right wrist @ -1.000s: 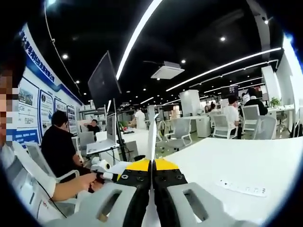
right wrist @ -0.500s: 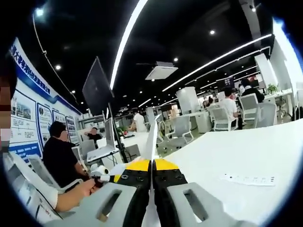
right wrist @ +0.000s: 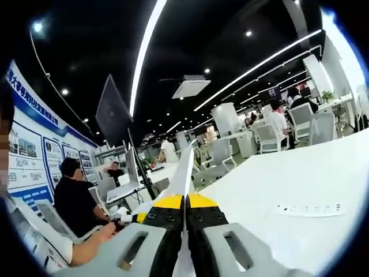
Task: Organize the stack of printing papers by aligning and flattening the scattered papers on the table
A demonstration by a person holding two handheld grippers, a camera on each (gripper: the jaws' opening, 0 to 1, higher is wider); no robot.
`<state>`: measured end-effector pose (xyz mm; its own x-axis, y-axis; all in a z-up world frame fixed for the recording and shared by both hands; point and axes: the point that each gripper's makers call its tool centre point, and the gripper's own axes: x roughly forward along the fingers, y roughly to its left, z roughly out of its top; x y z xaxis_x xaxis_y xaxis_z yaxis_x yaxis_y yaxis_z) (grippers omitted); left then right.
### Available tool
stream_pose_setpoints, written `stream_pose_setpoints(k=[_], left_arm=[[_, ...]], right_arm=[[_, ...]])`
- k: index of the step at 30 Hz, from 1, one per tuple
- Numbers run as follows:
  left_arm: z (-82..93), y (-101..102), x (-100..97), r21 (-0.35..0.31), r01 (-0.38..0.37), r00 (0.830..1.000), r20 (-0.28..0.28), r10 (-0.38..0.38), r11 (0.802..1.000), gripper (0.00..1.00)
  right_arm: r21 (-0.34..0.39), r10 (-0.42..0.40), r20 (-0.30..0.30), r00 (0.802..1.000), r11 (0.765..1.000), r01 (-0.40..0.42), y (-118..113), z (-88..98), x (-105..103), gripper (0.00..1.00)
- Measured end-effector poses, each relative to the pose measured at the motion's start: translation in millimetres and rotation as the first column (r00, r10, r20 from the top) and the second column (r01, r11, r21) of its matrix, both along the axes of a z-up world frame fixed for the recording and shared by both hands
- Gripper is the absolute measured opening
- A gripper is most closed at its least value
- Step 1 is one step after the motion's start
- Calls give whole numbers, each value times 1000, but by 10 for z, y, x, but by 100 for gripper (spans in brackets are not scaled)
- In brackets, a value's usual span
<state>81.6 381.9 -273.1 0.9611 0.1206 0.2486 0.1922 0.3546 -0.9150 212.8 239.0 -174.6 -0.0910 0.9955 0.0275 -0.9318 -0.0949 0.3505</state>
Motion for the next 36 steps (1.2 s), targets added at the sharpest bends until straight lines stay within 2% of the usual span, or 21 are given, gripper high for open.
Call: stream_pose_setpoints(k=[5, 15, 36], left_arm=[[-13, 21, 4, -27, -11, 1000, 6, 11, 1000, 6], [-3, 67, 4, -54, -29, 999, 21, 30, 998, 6], [32, 108, -28, -81, -41, 997, 64, 46, 996, 9]], right_arm=[[-12, 9, -27, 1000, 1000, -9, 76, -73, 9, 0], [-6, 31, -42, 999, 999, -32, 109, -73, -47, 0], [4, 40, -93, 995, 999, -39, 159, -128, -66, 0]])
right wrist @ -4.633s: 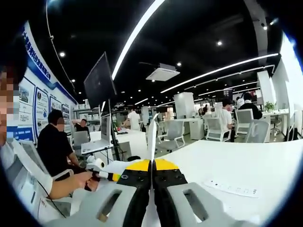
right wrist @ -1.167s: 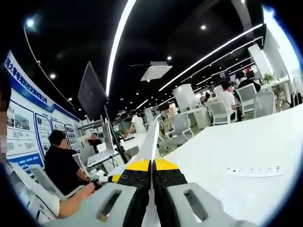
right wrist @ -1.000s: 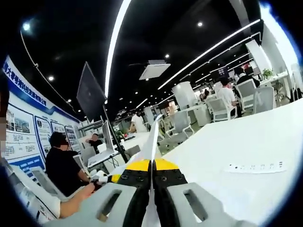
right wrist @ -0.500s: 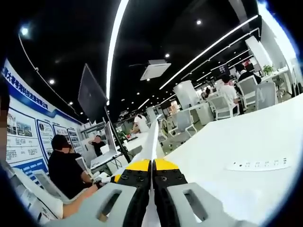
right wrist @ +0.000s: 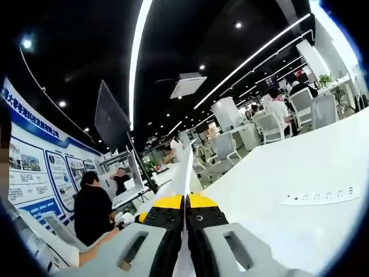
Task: Organize the stack of printing papers by aligning and flattening the scattered papers on the table
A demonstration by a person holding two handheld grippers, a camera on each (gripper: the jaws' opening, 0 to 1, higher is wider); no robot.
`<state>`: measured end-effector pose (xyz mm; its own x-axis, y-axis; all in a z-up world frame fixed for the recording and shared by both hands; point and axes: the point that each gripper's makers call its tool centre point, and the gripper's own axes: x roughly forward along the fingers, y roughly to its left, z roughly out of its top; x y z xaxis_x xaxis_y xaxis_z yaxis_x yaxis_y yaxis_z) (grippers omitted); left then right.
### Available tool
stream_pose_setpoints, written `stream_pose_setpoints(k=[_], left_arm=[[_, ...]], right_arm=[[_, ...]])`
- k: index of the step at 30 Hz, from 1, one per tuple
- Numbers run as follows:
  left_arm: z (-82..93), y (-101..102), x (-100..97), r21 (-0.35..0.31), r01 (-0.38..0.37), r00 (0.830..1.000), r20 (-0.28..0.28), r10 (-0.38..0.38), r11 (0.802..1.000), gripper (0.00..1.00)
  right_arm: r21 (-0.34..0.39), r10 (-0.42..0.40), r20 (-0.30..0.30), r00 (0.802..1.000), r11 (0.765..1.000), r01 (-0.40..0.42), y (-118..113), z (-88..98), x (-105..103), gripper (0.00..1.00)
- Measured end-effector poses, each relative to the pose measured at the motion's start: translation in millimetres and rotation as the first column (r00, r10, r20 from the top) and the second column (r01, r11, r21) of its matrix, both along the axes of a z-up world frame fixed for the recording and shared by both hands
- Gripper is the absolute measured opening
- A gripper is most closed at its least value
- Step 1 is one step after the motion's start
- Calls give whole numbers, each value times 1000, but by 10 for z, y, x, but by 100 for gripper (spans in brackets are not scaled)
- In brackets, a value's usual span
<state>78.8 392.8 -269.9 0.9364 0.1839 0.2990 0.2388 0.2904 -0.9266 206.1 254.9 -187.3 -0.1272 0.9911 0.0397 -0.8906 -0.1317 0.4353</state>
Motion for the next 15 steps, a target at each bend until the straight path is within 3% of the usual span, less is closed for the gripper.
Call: stream_pose_setpoints(k=[15], left_arm=[[-1, -15, -4, -26, 2, 1000, 19, -2, 1000, 11]], right_arm=[[22, 30, -77, 997, 999, -28, 87, -44, 10, 0]])
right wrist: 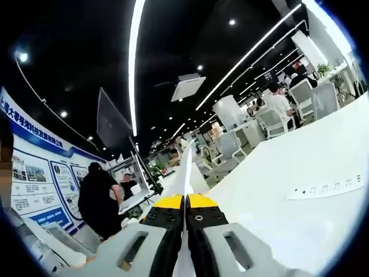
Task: Organize the stack of printing papers by aligning and flattening the scattered papers on the table
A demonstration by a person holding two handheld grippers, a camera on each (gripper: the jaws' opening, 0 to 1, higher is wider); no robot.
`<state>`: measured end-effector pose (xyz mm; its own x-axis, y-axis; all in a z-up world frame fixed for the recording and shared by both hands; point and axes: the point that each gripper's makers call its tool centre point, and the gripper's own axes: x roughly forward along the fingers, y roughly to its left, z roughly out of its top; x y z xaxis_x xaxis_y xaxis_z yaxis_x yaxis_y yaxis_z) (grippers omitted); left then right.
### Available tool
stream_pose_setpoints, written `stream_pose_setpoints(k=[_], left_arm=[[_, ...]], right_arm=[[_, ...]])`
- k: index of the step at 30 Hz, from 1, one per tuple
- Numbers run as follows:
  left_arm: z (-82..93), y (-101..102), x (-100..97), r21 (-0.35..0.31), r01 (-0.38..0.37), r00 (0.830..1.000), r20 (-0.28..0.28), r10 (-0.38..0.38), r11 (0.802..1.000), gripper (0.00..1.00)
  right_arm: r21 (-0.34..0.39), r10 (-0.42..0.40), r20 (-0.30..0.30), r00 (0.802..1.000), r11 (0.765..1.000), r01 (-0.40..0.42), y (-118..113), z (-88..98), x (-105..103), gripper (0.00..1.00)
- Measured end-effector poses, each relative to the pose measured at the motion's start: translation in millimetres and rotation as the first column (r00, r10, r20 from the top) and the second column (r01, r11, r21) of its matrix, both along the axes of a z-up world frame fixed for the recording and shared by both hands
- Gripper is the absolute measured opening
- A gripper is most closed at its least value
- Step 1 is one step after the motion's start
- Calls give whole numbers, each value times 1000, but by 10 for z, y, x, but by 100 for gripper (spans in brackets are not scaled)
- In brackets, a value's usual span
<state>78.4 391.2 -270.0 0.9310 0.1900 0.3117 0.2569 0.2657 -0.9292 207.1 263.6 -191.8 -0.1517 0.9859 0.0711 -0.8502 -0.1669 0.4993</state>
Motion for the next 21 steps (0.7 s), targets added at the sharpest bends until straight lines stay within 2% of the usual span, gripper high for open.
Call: stream_pose_setpoints(k=[8, 21], left_arm=[[23, 59, -17, -6, -5, 1000, 16, 6, 1000, 11], [14, 22, 4, -15, -3, 1000, 19, 3, 1000, 11]], right_arm=[[-1, 12, -17, 1000, 1000, -12, 50, -27, -56, 0], [-6, 30, -26, 999, 1000, -31, 143, -53, -104, 0]])
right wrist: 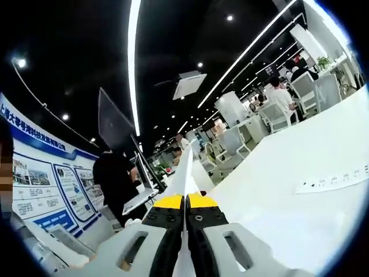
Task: Organize the stack of printing papers by aligning and flattening the scattered papers on the table
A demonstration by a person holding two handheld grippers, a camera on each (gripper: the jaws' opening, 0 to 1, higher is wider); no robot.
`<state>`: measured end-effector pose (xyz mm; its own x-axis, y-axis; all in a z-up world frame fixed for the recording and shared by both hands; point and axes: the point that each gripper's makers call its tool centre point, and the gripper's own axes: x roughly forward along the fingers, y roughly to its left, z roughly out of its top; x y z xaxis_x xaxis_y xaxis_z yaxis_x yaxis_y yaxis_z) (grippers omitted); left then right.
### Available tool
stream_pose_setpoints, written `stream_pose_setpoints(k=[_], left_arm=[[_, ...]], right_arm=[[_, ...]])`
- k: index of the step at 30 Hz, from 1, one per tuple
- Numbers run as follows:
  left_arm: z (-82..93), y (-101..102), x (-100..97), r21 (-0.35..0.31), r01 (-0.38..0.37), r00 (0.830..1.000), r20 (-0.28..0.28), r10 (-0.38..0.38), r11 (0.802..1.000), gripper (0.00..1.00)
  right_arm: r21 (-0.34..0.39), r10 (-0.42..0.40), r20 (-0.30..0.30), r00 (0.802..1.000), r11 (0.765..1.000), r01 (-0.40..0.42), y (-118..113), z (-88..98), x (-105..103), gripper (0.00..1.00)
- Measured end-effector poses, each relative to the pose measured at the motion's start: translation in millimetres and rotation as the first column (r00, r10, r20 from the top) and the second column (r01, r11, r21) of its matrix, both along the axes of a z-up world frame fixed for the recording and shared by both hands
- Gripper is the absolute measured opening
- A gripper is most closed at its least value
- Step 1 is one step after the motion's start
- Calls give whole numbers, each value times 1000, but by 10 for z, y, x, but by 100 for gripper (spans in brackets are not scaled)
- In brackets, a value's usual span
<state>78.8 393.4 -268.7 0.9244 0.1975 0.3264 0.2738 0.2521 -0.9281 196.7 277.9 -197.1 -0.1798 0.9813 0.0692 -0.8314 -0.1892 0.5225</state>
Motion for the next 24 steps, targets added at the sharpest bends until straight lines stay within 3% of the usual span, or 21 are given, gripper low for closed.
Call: stream_pose_setpoints(k=[24], left_arm=[[-16, 16, 20, -12, -3, 1000, 5, 3, 1000, 11]], right_arm=[[-19, 43, -4, 999, 999, -43, 188, -85, -252, 0]])
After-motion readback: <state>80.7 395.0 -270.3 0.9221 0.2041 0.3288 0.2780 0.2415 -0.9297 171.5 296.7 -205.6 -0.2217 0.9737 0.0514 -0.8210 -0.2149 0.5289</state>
